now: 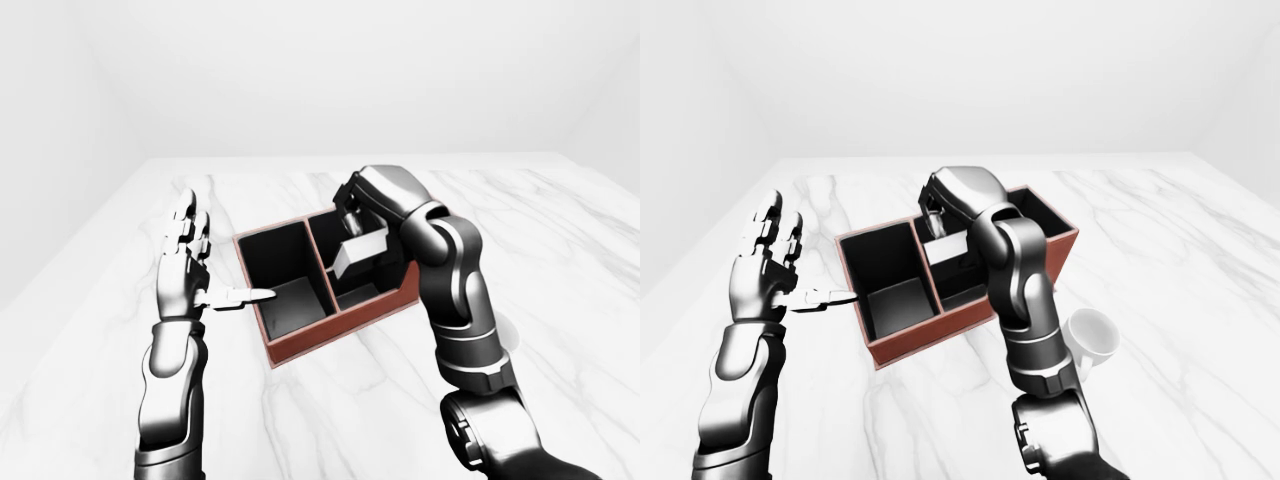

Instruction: Pick up the book and place it in the front compartment of the caddy.

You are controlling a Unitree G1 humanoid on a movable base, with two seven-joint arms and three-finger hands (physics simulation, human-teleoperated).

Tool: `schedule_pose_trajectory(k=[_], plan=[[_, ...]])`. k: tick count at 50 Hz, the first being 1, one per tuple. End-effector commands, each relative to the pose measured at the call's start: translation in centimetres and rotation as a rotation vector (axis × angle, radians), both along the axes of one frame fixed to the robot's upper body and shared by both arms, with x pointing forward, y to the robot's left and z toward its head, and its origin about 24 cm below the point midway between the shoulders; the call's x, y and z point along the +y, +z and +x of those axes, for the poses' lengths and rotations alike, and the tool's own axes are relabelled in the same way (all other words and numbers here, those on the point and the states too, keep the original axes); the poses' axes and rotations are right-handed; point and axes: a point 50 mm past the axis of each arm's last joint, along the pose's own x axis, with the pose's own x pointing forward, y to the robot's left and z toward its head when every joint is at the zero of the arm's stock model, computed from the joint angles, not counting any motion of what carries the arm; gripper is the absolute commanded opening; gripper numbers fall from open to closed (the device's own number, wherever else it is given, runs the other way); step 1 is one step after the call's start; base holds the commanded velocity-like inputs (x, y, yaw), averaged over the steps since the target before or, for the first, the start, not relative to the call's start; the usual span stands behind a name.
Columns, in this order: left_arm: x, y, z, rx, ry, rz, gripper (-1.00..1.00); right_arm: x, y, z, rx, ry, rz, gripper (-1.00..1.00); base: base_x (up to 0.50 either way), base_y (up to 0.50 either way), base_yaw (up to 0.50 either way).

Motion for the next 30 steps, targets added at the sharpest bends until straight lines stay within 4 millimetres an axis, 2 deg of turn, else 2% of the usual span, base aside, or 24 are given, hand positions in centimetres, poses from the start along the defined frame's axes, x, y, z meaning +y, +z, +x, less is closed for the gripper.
schedule_pose_trajectory(k=[1, 30], plan=[[0.0, -0.2, 0.1, 0.011, 0.001, -0.001, 0.95, -0.1, 0.7, 1.1, -0.023, -0.025, 0.004, -1.0, 0.0, 0.0, 0.0], [0.0, -0.1, 0.2, 0.005, 0.001, -0.002, 0.95, 0.8, 1.4, 3.3, -0.03, -0.038, 0.014, -1.0, 0.0, 0.0, 0.0]])
